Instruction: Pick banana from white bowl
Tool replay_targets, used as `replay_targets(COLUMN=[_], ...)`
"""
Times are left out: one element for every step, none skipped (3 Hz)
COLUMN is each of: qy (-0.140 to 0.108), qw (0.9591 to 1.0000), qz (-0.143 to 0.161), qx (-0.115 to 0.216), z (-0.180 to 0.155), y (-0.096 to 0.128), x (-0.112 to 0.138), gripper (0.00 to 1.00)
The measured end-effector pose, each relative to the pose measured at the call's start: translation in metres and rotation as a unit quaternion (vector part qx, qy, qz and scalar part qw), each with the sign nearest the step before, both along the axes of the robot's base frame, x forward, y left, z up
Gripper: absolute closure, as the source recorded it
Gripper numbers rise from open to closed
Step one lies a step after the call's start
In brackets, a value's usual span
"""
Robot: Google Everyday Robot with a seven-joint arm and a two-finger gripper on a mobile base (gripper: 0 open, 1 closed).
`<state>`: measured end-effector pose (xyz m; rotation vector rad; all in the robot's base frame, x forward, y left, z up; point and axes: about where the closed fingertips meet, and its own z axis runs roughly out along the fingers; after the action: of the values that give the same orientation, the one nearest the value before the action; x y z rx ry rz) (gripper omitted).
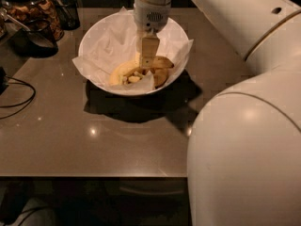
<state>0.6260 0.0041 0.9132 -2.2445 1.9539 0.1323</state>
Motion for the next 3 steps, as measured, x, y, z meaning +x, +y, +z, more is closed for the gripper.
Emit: replay_targets(qy=[0.01, 0.018, 0.024], qw=[0.9999, 0.9998, 0.9997], qz=[0.001, 0.003, 0.006], qx=[0.002, 0.003, 0.001], z=[-0.008, -0.014, -0.019], y=[0.002, 0.003, 0.004], x=[0.003, 0.004, 0.005], gripper=[0.47, 0.5, 0.5])
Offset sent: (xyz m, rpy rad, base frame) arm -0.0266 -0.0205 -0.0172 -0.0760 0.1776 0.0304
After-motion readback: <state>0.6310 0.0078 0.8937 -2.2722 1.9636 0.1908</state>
